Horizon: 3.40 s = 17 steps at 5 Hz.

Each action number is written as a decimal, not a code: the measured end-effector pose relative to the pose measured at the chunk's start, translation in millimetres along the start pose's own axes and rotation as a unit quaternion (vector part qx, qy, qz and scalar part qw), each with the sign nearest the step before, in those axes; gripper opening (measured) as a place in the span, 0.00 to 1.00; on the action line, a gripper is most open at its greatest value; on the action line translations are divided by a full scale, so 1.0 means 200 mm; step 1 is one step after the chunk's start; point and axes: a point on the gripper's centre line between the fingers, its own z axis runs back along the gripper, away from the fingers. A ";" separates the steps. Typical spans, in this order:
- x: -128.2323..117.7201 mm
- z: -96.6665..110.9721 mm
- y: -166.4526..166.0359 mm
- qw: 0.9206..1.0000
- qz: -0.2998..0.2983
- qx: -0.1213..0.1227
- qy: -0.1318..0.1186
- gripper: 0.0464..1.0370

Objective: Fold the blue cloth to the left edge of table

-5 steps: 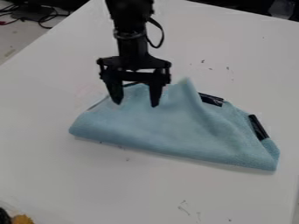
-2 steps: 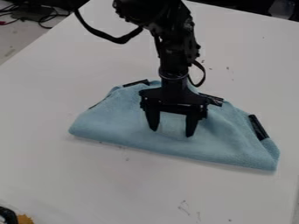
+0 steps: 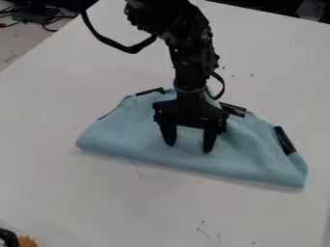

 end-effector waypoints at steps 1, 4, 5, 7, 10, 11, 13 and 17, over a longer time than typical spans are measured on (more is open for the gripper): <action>0.01 0.00 0.04 1.000 0.001 0.017 0.001 0.96; 0.11 0.00 0.33 0.998 0.057 0.035 0.000 0.96; 0.15 0.01 0.47 0.996 0.077 0.050 0.011 0.96; 0.20 0.03 0.71 0.993 0.096 0.066 0.017 0.96; 0.23 0.06 0.87 0.990 0.105 0.076 0.047 0.96; 0.23 0.11 0.88 0.991 0.105 0.073 0.033 0.96; 0.29 0.29 0.84 0.990 0.104 0.092 0.020 0.96; 0.22 0.49 0.07 0.999 -0.019 -0.015 0.045 0.96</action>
